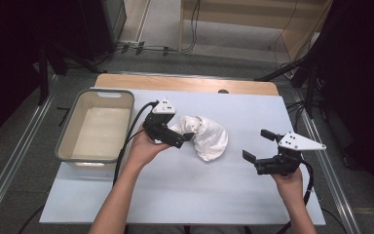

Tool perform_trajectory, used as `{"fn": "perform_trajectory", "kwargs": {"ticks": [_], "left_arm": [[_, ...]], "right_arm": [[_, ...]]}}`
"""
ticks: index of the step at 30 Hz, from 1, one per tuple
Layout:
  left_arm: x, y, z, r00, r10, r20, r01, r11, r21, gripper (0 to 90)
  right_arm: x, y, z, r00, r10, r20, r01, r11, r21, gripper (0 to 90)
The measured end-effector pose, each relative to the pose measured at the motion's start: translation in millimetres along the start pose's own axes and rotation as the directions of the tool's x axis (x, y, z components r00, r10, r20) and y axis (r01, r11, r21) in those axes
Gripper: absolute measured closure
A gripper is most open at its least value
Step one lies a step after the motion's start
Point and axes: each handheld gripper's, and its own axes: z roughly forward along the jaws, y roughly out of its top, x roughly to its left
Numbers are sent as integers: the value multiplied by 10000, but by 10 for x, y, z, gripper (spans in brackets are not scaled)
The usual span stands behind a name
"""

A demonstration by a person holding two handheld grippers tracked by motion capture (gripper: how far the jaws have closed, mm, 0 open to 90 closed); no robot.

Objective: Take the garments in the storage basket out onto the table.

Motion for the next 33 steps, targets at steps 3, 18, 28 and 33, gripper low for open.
{"fn": "perform_trajectory", "kwargs": {"ticks": [3, 18, 28, 33], "left_arm": [[13, -28, -75, 9999, -80, -67, 80, 10000, -39, 0], [48, -209, -404, 9976, -542, -421, 519, 9972, -541, 0], [76, -340, -605, 9940, -743, -800, 684, 9949, -745, 0], [79, -386, -690, 9925, -820, -905, 743, 9935, -861, 0]], "right_arm": [[0, -1, 2, 10000, -8, 2, 8, 10000, 52, 0], [-3, -9, 11, 10000, -17, 51, 16, 9999, 116, 0], [-5, -13, 17, 10000, -43, 59, 42, 9999, 140, 0], [-2, -13, 18, 10000, -38, 68, 37, 9999, 149, 0]]}}
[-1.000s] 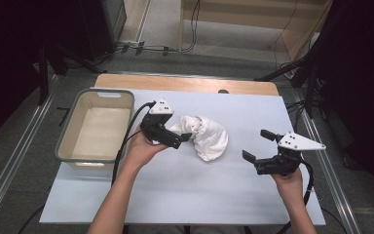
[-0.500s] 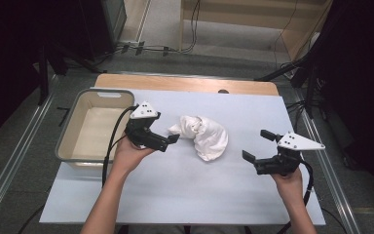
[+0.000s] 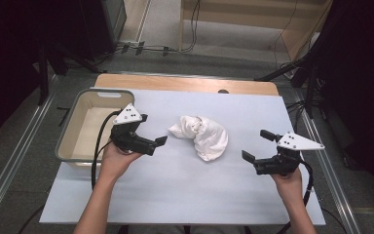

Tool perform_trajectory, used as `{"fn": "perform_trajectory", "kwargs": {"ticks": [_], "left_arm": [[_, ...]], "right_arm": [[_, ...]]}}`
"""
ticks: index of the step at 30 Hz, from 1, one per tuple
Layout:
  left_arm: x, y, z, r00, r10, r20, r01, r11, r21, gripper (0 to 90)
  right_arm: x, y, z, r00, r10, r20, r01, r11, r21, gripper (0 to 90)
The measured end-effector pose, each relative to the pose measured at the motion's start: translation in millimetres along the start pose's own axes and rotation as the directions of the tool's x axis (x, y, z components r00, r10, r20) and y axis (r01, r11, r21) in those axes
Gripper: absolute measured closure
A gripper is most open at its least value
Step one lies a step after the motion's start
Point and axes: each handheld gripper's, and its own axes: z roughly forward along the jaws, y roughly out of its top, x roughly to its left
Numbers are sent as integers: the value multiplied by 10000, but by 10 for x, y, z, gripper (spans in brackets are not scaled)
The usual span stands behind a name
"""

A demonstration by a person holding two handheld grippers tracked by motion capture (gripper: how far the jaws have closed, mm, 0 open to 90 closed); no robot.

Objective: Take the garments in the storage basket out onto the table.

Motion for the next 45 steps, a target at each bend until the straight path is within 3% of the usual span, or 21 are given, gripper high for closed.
{"fn": "perform_trajectory", "kwargs": {"ticks": [23, 45], "left_arm": [[36, -158, -347, 9972, -137, -729, 117, 9995, -283, 0], [118, -415, -539, 9952, -418, -886, 391, 9987, -316, 0]], "right_arm": [[-7, -1, -14, 10000, 10, 20, -10, 10000, -53, 0], [-15, -1, -36, 10000, 31, 60, -30, 9999, -120, 0]]}}
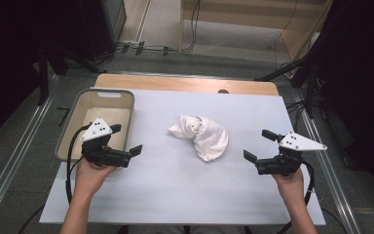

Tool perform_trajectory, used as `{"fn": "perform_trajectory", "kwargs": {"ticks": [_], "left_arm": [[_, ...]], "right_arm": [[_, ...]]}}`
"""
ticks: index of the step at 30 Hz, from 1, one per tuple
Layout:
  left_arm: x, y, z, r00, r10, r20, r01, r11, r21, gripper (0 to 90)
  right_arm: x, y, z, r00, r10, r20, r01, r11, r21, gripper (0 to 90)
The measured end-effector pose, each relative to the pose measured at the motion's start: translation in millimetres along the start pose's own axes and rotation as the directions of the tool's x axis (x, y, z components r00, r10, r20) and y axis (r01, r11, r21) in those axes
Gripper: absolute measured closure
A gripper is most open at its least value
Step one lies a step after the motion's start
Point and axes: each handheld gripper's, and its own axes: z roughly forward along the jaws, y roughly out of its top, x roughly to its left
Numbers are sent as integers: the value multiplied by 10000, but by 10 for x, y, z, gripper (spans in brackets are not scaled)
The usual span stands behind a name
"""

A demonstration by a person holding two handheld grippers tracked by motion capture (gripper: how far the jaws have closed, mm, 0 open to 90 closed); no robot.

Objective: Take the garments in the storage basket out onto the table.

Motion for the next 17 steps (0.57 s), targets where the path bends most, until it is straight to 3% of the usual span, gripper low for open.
{"fn": "perform_trajectory", "kwargs": {"ticks": [17], "left_arm": [[41, -62, -25, 10000, 96, -18, -96, 10000, -12, 0]], "right_arm": [[19, 1, 10, 10000, -24, -68, 24, 10000, 43, 0]]}}
